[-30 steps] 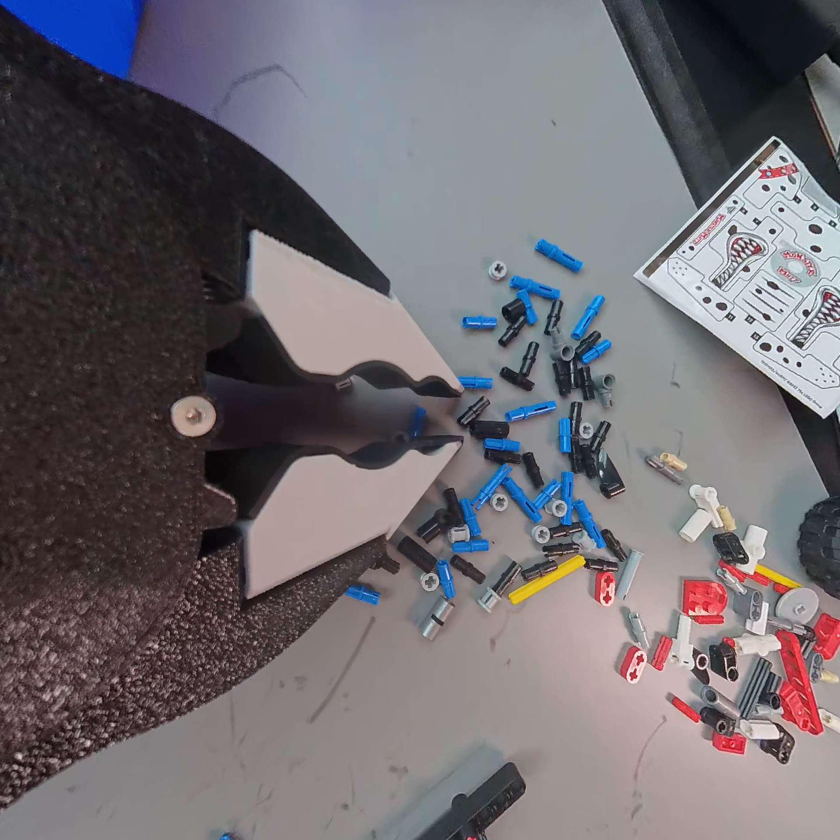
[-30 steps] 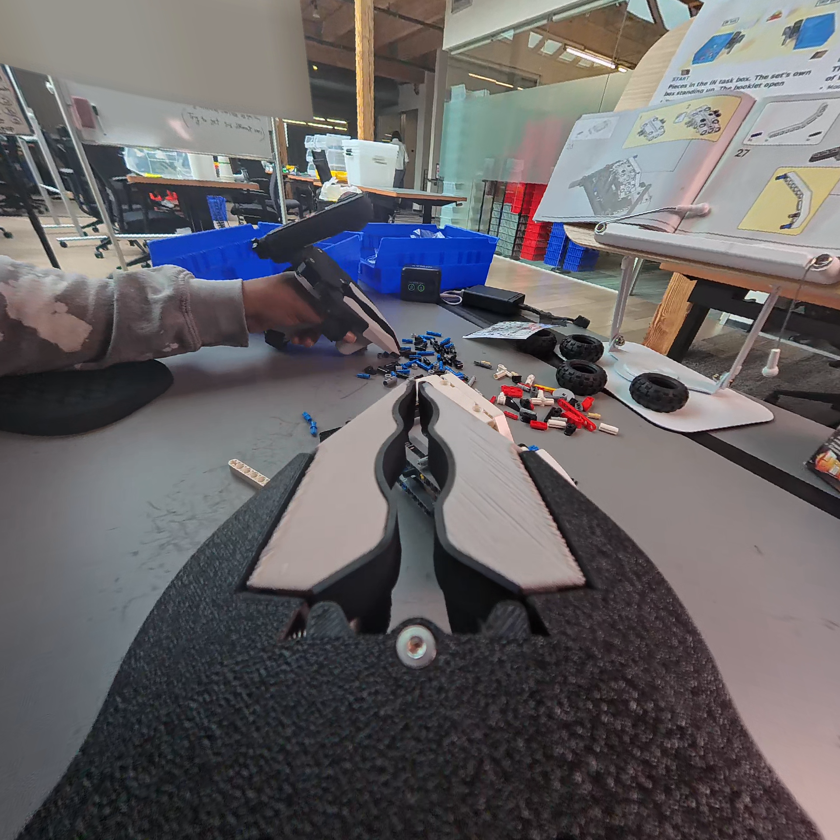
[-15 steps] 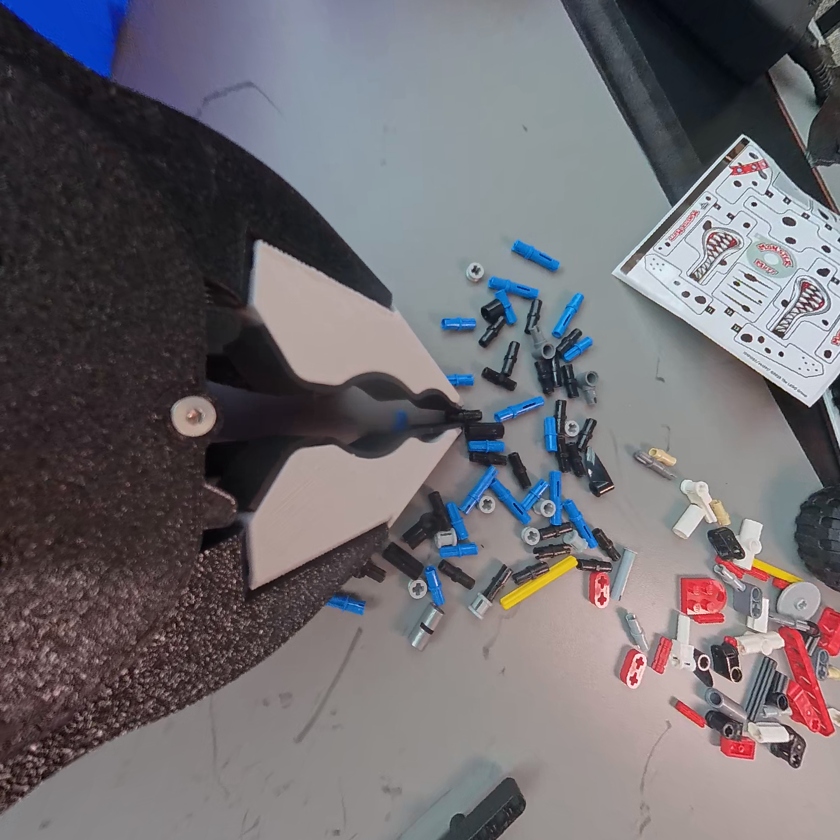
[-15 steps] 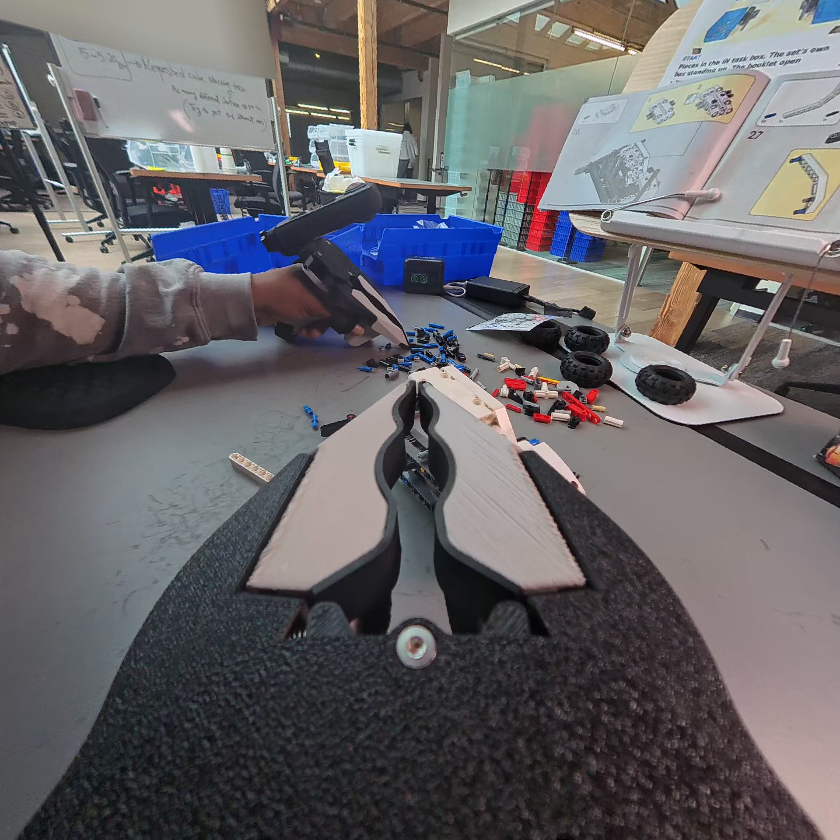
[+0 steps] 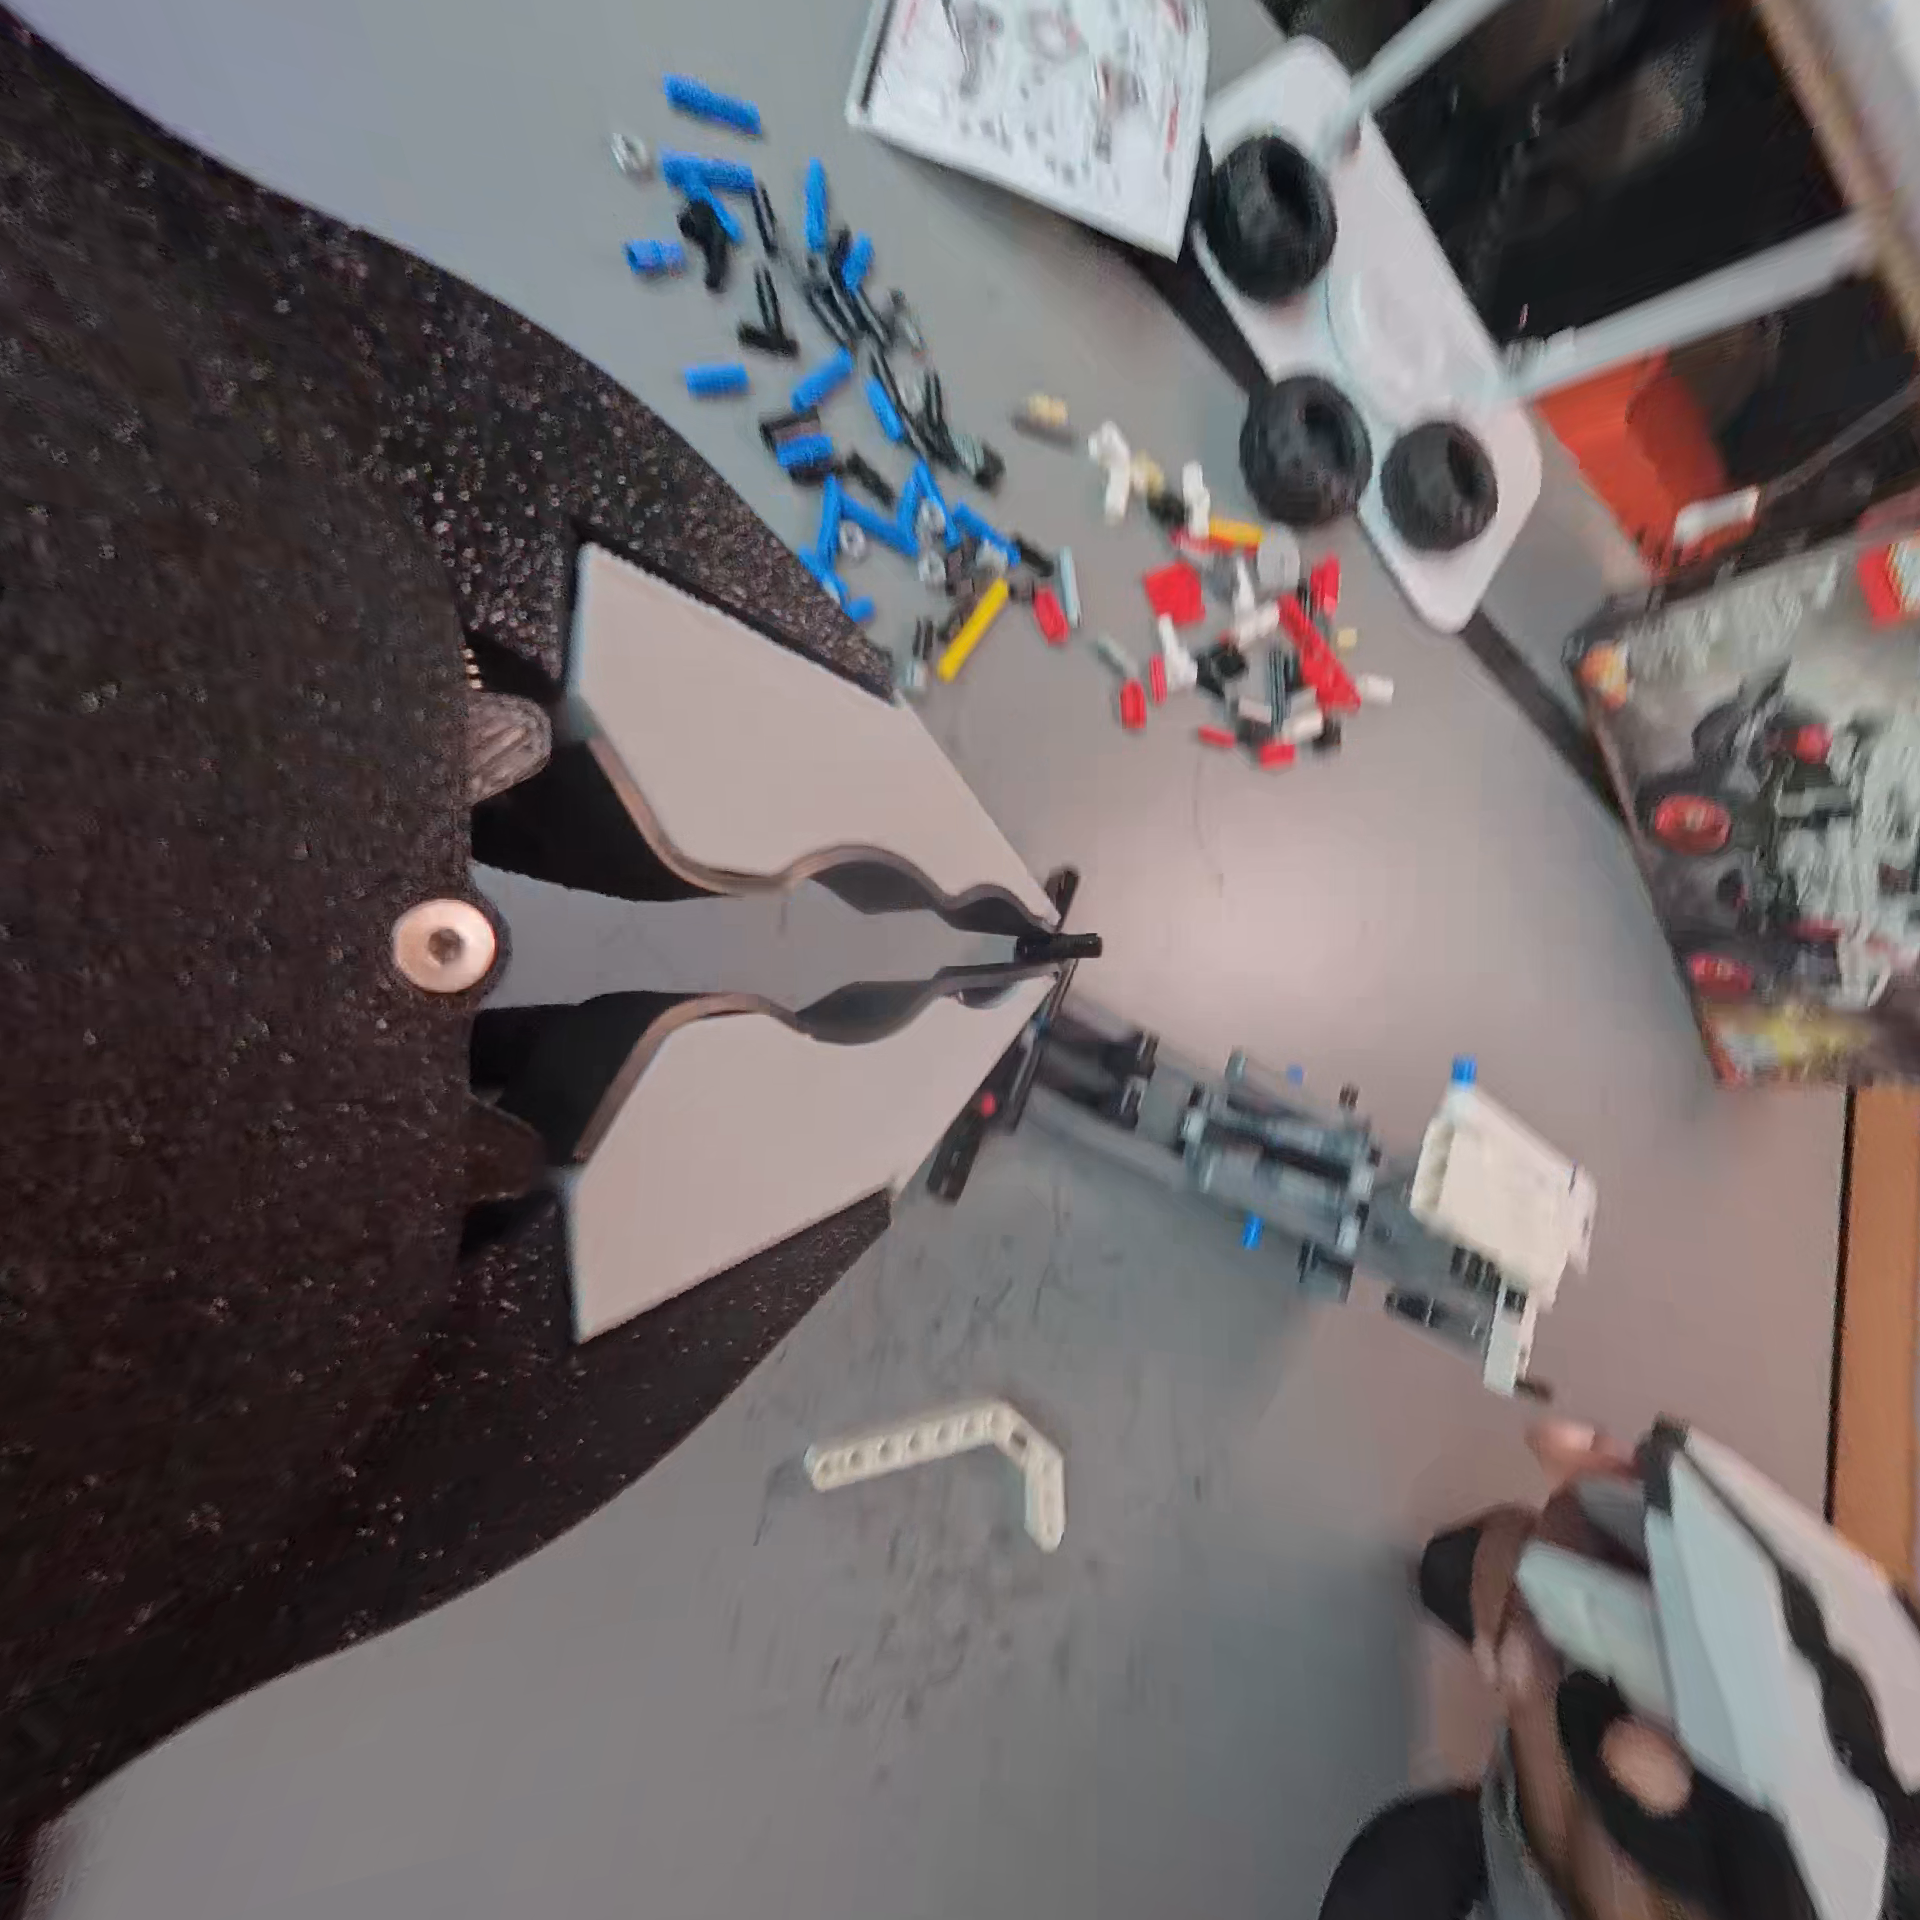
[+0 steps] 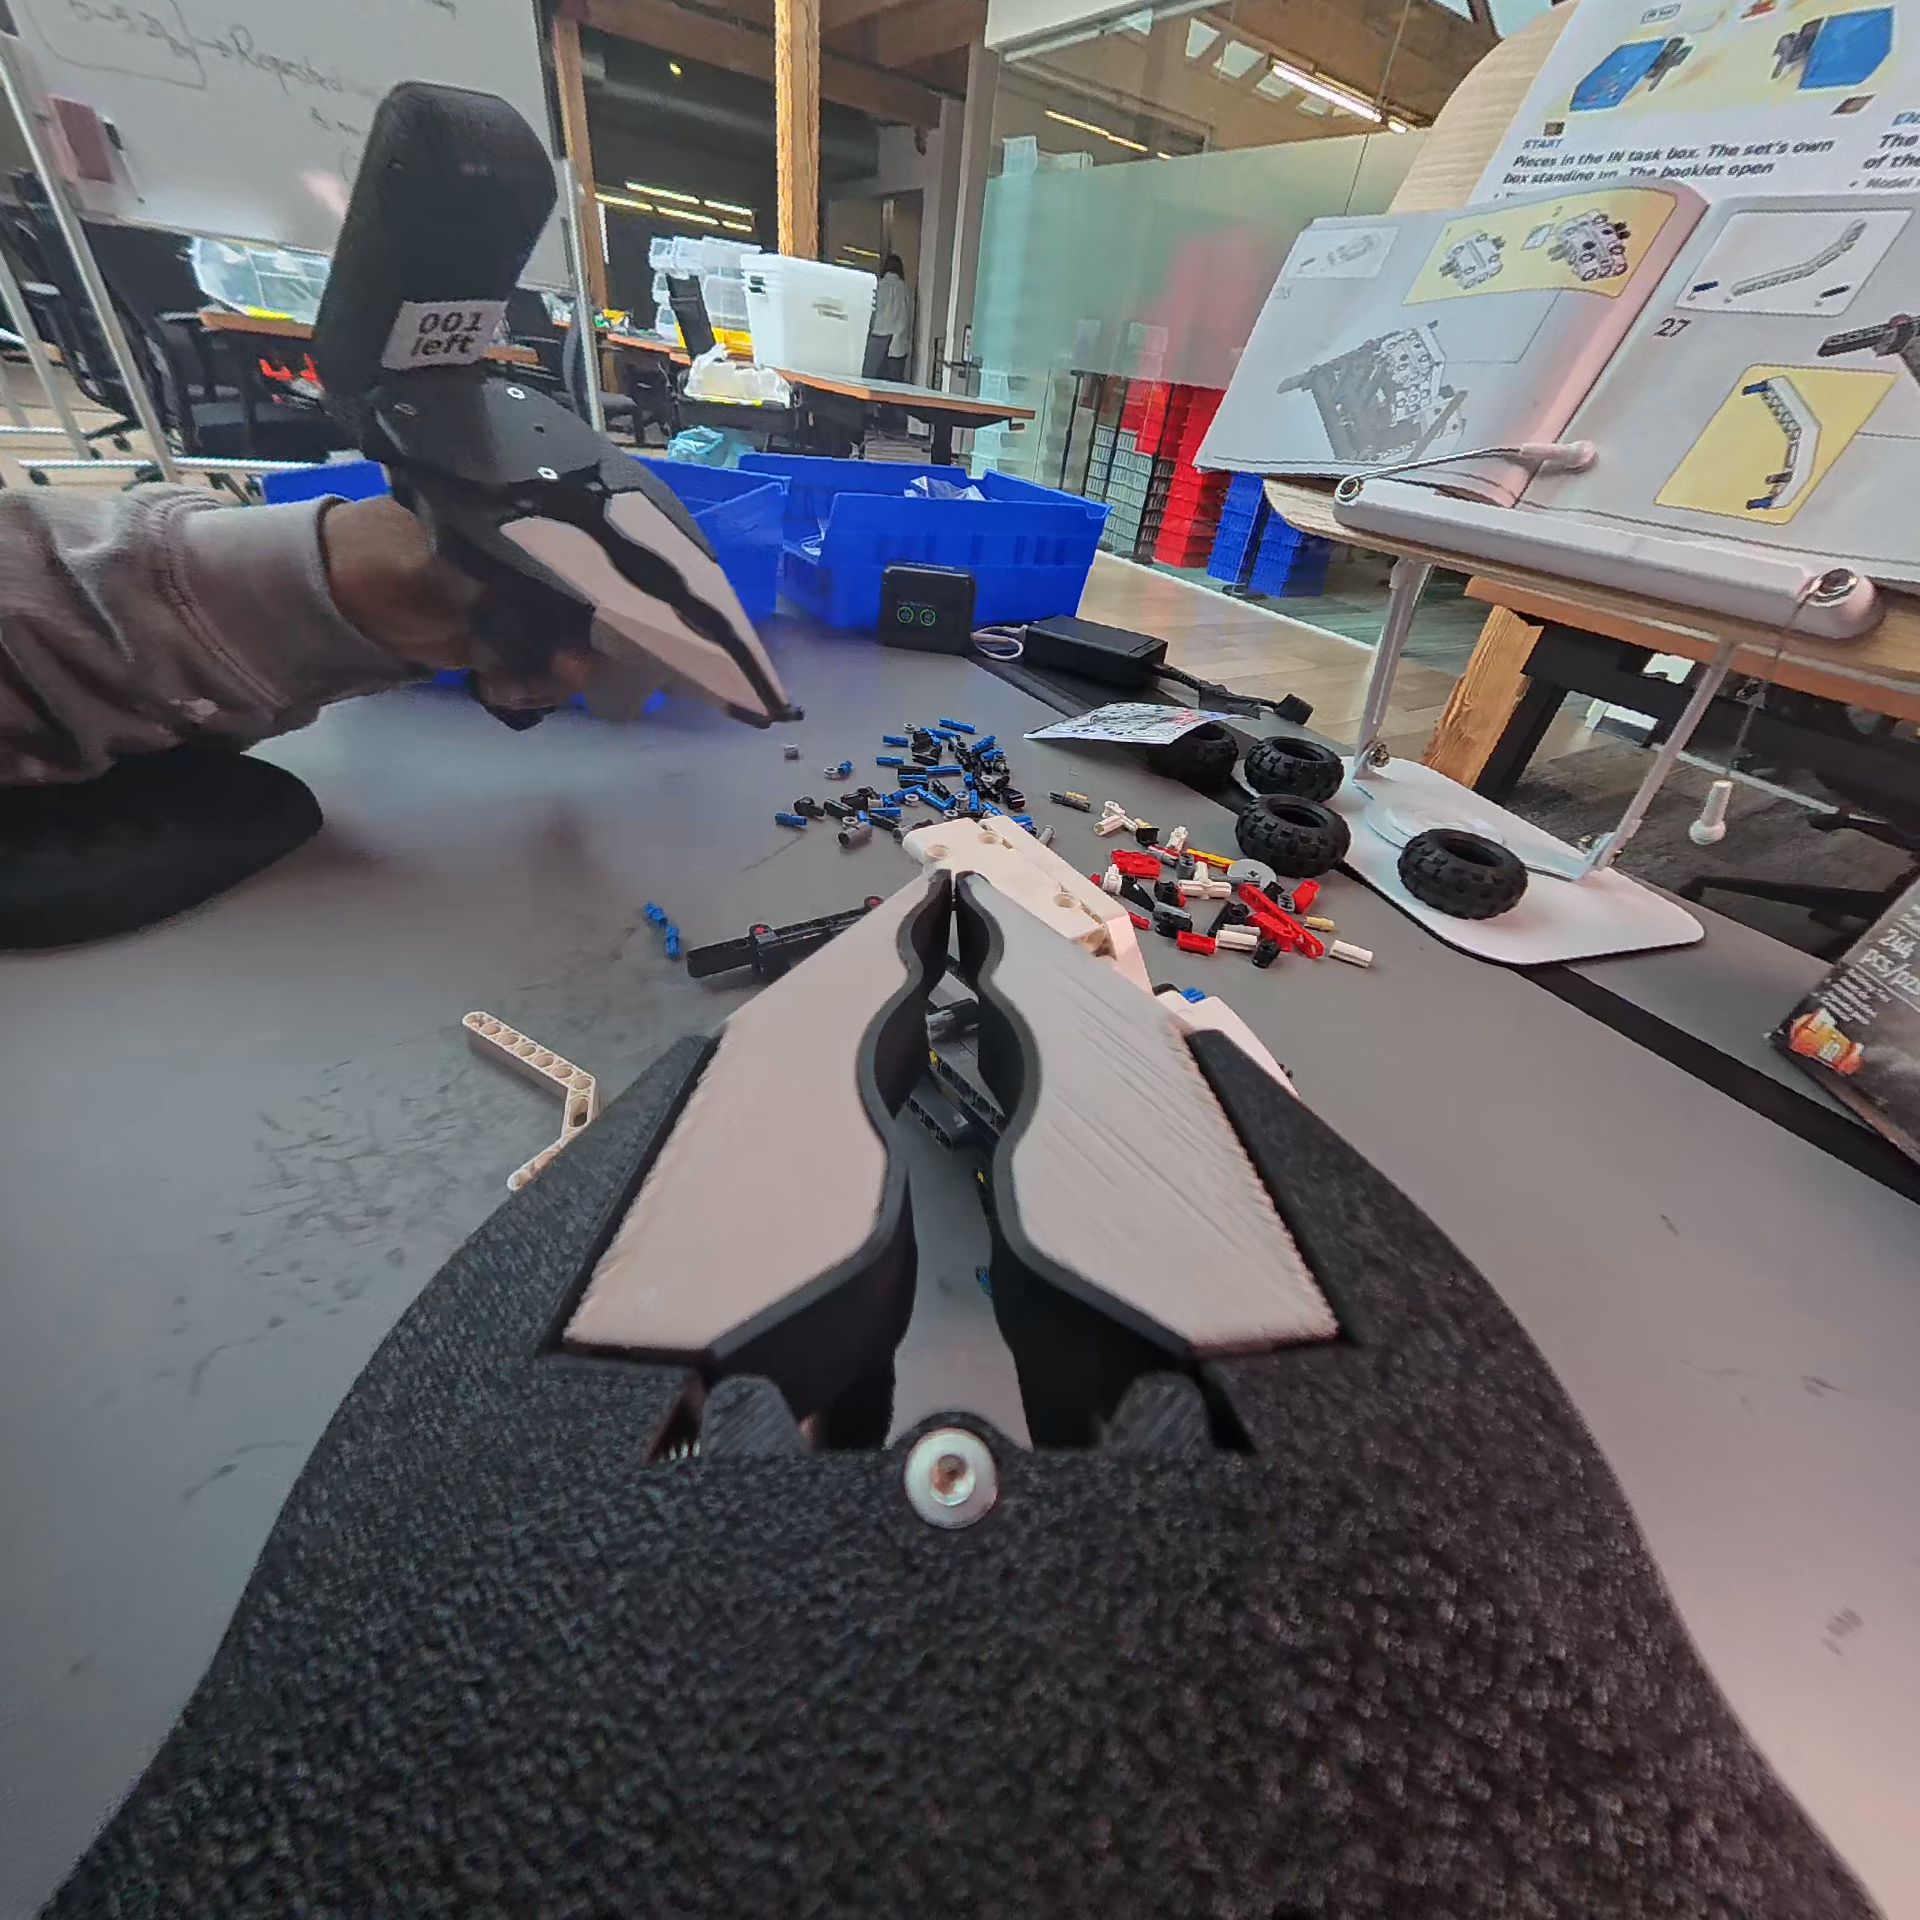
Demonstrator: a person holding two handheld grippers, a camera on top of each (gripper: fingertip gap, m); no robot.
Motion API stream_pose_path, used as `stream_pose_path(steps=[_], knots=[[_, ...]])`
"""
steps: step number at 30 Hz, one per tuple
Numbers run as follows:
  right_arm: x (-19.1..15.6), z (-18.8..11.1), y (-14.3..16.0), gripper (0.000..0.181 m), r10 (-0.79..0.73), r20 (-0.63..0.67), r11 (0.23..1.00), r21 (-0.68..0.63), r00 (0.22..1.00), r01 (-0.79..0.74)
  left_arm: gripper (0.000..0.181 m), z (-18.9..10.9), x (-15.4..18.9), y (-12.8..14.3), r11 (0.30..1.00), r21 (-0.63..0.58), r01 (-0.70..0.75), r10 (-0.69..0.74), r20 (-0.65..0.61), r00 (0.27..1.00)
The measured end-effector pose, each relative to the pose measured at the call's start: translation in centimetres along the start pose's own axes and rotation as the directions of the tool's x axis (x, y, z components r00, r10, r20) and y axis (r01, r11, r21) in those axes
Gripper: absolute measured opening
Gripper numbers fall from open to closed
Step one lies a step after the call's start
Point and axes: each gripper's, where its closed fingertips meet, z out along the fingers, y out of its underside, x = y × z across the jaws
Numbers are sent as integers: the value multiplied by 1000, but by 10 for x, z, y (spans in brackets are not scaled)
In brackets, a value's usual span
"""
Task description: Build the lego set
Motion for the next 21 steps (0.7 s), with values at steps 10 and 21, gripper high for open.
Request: stream_pose_path(steps=[10, 21], knots=[[-4, 7, 12, 0, -76, -31, 996, -50, 997, 74, 5, 15, 76, 53, 970, -185, -157, 103, -273, 956], [-50, 14, 38, 2, -133, 194, 967, -191, 972, 170, 21, 7, 106, 68, 947, -240, -212, 97, -415, 905]])
